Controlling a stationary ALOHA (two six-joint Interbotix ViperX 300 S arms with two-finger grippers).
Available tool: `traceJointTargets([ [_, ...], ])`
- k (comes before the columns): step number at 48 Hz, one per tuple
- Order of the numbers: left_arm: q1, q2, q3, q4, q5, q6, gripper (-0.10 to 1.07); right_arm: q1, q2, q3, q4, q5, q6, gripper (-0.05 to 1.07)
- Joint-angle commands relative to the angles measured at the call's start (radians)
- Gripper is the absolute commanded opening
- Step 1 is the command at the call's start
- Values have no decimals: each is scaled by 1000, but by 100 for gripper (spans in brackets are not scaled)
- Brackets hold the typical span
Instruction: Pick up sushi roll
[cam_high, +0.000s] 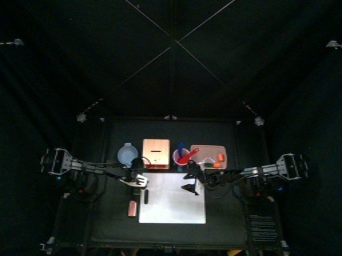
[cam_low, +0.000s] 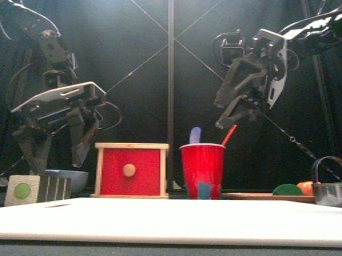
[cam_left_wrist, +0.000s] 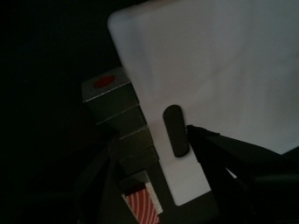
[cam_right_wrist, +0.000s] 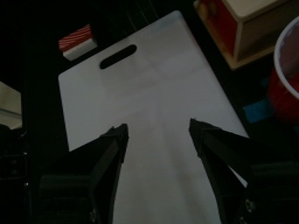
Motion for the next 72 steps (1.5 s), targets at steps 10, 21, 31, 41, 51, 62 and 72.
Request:
traceJointTargets([
  [10, -3, -15, -58, 44, 146, -11, 96, 2, -51, 18, 3, -5, 2, 90],
  [21, -8, -40, -74, 92, 207, -83, 96, 3, -51, 32, 3, -5, 2, 90],
  [31, -28, -46, -106, 153, 213, -144, 96, 3, -51, 46, 3, -5, 0, 90],
  [41, -43, -49, -74, 155, 267, -230, 96, 3, -57, 57, 5, -5, 2, 90],
  [51, -84, -52, -52, 187, 273, -359, 96, 3, -98, 75, 3, -5, 2, 90],
  [62, -120, -57, -20, 216, 282, -460, 96, 3, -129, 94, 3, -3, 5, 90],
  [72, -123, -54, 15, 219, 275, -500, 96, 3, -137, 103, 12, -5, 3, 90],
])
